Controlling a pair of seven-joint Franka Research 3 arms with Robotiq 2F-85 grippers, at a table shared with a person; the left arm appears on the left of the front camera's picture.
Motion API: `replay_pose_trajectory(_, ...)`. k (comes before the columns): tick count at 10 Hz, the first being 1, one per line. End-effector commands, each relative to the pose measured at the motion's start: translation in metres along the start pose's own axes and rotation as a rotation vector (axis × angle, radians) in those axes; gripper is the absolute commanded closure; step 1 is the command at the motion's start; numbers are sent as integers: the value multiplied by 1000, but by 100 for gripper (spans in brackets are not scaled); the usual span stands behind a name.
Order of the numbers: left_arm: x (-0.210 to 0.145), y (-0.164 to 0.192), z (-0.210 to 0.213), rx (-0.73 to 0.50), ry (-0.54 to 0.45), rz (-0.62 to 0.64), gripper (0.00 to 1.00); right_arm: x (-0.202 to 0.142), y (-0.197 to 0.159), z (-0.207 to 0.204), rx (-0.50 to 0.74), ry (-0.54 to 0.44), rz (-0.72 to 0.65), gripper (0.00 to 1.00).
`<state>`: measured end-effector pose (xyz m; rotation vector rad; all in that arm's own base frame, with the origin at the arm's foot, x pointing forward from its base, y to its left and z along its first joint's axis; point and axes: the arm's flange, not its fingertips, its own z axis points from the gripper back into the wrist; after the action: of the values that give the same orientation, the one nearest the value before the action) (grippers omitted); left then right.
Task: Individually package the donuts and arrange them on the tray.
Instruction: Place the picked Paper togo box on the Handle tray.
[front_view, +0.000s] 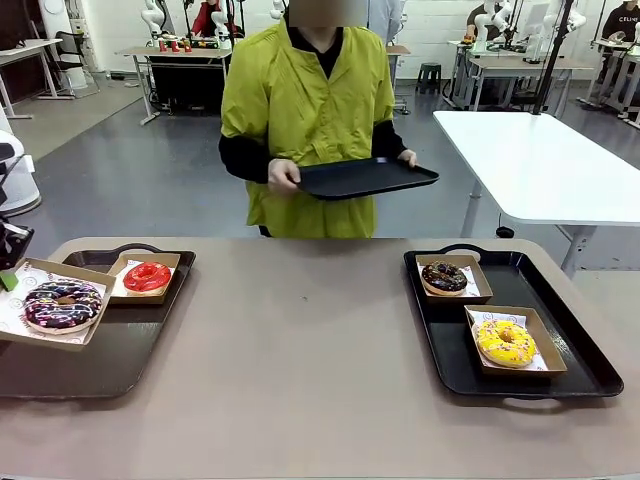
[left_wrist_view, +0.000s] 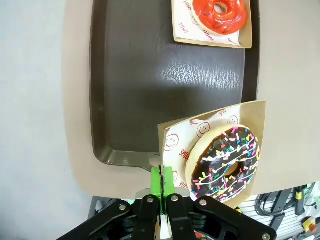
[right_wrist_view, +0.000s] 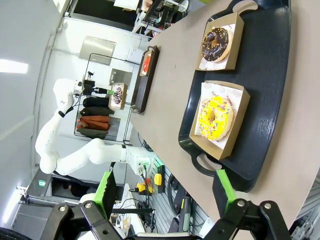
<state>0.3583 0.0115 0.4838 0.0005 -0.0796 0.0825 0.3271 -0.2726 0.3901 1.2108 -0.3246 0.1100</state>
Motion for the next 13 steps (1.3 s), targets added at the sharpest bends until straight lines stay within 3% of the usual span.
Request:
replay_pose_trajectory(1, -6, -1, 6, -8, 7, 6, 99, -2, 2, -1, -1, -3, -5, 0)
replay_pose_trajectory(6, -3, 0, 4, -1, 2, 1, 99, -2, 2, -1, -1, -3, -5, 0)
replay_pose_trajectory(9, 21, 24, -40, -8, 22, -24, 99, -2, 2, -1, -1, -3, -5, 0)
replay_pose_trajectory(13, 51, 22, -86, -30, 58, -67, 99, -2, 2, -1, -1, -3, -5, 0)
